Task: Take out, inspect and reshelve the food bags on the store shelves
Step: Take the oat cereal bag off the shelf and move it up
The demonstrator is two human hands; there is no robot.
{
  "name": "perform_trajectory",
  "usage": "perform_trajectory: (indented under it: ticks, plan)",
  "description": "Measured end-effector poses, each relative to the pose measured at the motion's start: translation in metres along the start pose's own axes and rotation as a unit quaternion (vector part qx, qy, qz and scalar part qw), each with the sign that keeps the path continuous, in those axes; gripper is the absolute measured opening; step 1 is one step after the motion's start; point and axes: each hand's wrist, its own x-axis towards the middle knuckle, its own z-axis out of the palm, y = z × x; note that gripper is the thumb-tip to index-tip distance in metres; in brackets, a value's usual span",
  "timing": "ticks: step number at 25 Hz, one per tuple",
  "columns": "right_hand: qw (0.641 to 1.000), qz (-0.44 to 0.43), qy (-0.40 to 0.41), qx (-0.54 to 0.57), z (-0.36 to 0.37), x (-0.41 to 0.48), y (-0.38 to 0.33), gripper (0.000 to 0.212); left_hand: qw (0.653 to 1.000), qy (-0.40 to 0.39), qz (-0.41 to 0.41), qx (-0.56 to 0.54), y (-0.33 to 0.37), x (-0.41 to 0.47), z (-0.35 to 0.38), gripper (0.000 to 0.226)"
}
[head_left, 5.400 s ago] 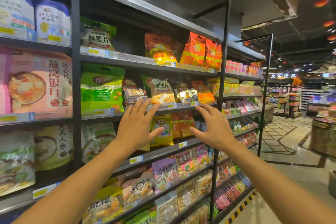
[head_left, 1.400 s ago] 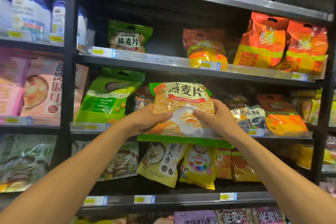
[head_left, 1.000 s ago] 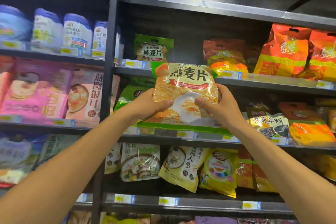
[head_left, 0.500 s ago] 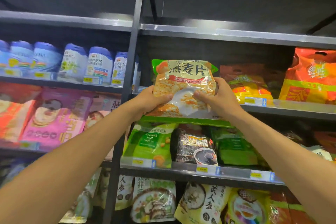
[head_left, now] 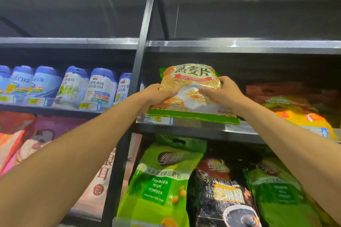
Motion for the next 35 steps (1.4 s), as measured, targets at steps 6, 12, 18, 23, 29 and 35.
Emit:
perform_trajectory:
  ticks: [6,12,18,23,29,35]
  plan:
    - [0.999,0.027,-0.033,0.015,0.022,0.068,0.025,0.054,0.999,0.014,0.026,0.026,-0.020,0.070,0.000,0.047]
    - [0.997,0.028,-0.066,0.019,0.042,0.102,0.066,0.039,0.998,0.004,0.032,0.059,-0.055,0.125,0.013,0.036]
    - [0.991,0.042,-0.108,-0.073,0.062,0.122,0.096,0.089,0.984,-0.031,-0.053,0.166,-0.075,0.153,0.015,0.047]
    - [0.972,0.069,-0.177,-0.140,0.074,0.121,0.103,0.062,0.963,-0.063,-0.109,0.237,-0.084,0.162,0.014,0.060]
    - [0.963,0.038,-0.179,-0.197,0.075,0.126,0.097,0.064,0.964,-0.057,-0.110,0.235,-0.081,0.172,0.016,0.048]
    - [0.956,0.032,-0.183,-0.229,0.079,0.124,0.097,0.068,0.956,-0.068,-0.118,0.260,-0.082,0.167,0.014,0.050]
